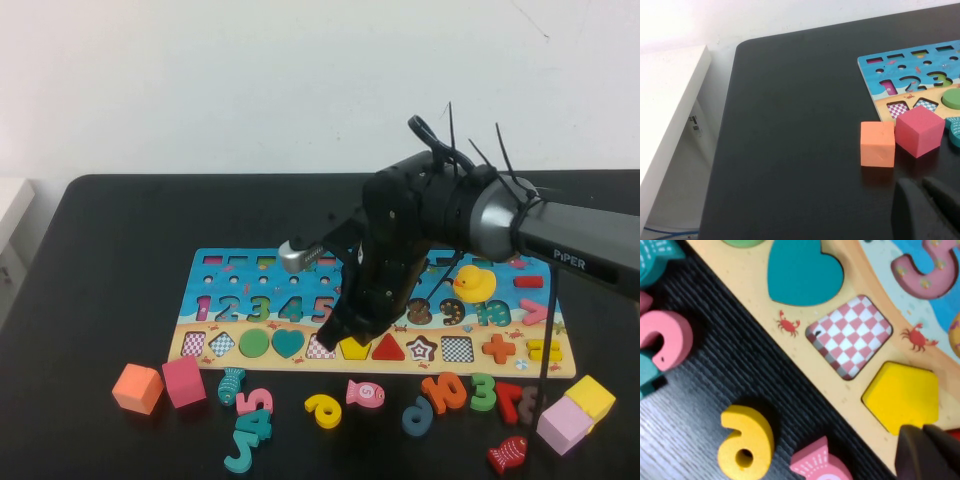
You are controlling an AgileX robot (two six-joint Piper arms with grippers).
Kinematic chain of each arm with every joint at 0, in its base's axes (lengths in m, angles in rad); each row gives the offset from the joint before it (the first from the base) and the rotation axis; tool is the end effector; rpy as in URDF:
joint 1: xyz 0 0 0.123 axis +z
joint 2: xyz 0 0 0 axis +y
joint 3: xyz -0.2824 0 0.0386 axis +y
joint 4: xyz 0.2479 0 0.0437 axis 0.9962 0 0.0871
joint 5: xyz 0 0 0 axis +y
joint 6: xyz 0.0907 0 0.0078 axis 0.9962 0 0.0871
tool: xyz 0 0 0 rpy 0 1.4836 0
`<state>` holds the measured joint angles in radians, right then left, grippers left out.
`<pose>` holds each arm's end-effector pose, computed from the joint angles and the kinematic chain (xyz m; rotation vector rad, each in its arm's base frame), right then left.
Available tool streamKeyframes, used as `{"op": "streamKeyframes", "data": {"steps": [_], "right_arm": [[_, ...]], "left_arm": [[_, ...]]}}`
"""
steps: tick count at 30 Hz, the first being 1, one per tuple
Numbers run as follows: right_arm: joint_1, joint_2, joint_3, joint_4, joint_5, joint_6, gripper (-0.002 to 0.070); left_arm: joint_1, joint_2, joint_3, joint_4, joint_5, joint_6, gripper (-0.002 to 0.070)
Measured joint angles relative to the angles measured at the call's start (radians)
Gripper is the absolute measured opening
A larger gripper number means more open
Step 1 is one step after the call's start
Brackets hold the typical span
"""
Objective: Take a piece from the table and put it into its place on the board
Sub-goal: Place the "Pentagon" into the hole of the Pentagon
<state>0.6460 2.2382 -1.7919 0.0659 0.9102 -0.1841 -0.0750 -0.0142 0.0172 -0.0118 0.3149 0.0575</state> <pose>0.3761 0.2895 0.1665 -1.1089 2.6319 0.1802 0.0535 -0.0044 0.1796 0.1118 1.7981 -0.0238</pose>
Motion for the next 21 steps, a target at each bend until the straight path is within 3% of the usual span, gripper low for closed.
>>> {"op": "streamKeyframes", "data": {"steps": [21], "right_arm": [[0.0, 0.059, 0.0, -0.005, -0.084, 0.0, 0.0019]], "left_arm": [[0.0, 0.0, 0.0, 0.0, 0.0, 0.0, -0.0003]]}}
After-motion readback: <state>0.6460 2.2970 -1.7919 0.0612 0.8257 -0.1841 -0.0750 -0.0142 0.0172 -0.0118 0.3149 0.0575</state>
